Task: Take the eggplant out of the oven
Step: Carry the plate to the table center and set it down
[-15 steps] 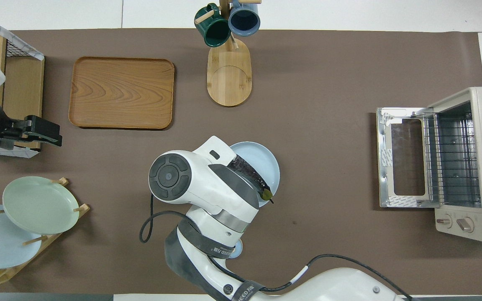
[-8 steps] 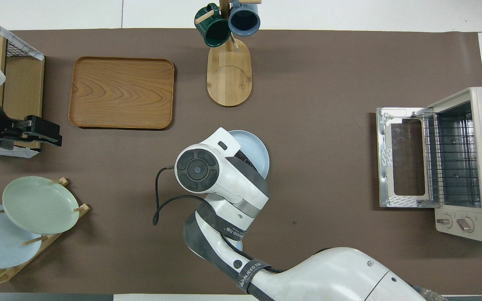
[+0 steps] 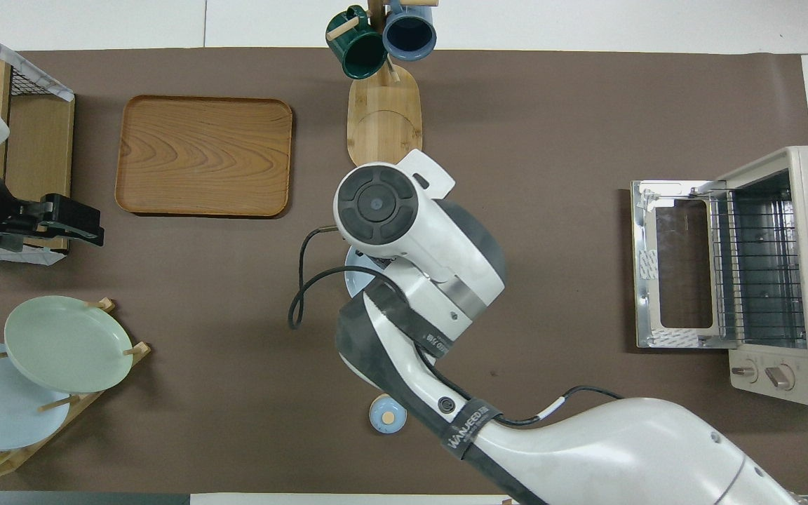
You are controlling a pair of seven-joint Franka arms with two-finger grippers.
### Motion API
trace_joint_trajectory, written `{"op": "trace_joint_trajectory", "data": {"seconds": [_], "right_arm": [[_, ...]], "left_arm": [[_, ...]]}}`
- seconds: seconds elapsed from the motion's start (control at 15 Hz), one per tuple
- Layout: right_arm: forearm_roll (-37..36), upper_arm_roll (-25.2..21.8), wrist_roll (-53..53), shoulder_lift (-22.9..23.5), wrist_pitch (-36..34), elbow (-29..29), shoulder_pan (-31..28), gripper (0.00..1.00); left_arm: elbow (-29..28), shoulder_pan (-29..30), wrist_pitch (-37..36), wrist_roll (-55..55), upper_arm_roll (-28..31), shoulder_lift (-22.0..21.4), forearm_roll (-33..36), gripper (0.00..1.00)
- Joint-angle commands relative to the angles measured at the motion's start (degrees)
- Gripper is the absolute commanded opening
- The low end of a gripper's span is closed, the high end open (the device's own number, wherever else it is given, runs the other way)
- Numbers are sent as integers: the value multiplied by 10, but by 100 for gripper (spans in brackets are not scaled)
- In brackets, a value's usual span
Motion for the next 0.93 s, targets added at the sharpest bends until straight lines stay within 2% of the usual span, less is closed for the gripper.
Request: {"op": "trace_joint_trajectory", "data": {"seconds": [0.0, 0.07, 0.33, 0.6, 0.73, 0.87], "right_arm": [[-10, 10, -95, -58, 13, -104, -96, 0], [-10, 8, -130, -69, 13, -125, -112, 0], [-20, 7, -146, -91, 51, -205, -198, 0], [-55, 6, -150, -122, 157, -317, -236, 0], [-57, 6, -177, -122, 183, -338, -255, 0], [-57, 6, -194, -122, 183, -340, -268, 0]], "left_arm": [[0, 5, -9, -2, -6, -2, 9, 100], [0, -1, -5, -3, -6, -2, 9, 100], [-7, -25, 16, -76, -10, -2, -5, 100], [-55, -103, 82, -232, -11, -2, -13, 100], [-84, -132, 124, -276, -10, -1, -52, 100], [-112, -183, 185, -367, -10, 12, -57, 100]]}}
